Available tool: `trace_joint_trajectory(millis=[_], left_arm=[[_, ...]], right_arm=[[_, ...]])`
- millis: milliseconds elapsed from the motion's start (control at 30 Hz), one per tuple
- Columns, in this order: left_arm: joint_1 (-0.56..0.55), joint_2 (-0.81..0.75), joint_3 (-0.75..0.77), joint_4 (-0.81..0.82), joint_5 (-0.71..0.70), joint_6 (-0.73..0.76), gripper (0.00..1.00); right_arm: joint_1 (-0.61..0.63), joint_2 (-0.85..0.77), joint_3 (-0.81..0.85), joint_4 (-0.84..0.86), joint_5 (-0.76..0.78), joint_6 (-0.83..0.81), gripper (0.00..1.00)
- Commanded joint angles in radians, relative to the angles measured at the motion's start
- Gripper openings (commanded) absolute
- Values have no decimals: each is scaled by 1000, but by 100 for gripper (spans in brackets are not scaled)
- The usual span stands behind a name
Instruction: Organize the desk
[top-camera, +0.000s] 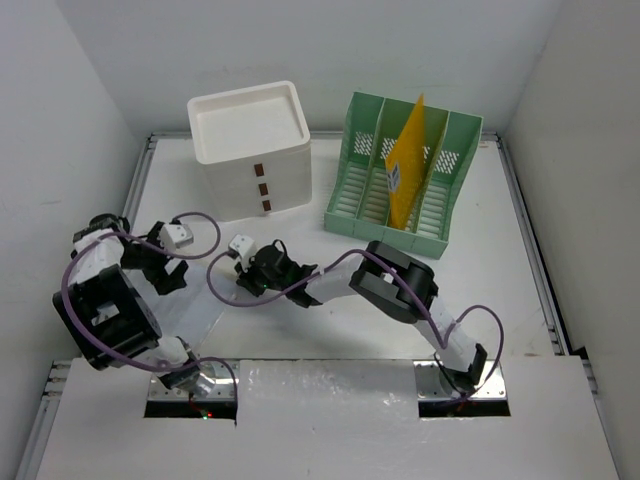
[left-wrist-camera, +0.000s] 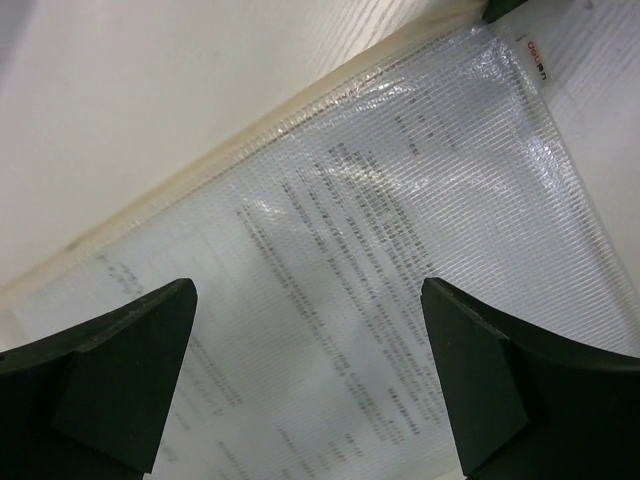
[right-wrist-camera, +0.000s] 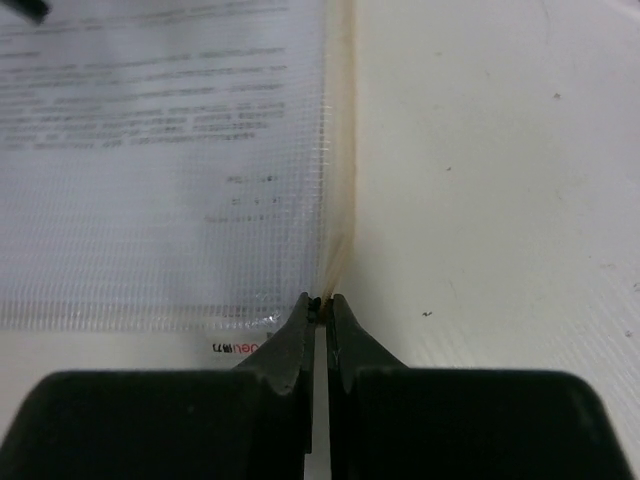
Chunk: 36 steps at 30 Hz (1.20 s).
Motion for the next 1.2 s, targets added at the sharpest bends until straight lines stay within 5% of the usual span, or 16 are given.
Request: trace_joint_trajectory(millis=[0, 500, 1167], left_arm=[[-44, 5, 48, -90, 123, 283, 94], [-204, 9, -57, -193, 258, 736, 100], [-368, 99, -66, -156, 203, 791, 98]], right_arm=[[-2, -90, -65, 137, -118, -84, 0], [20, -238, -254, 354, -200, -183, 0], [57, -331, -292, 394, -312, -272, 0]])
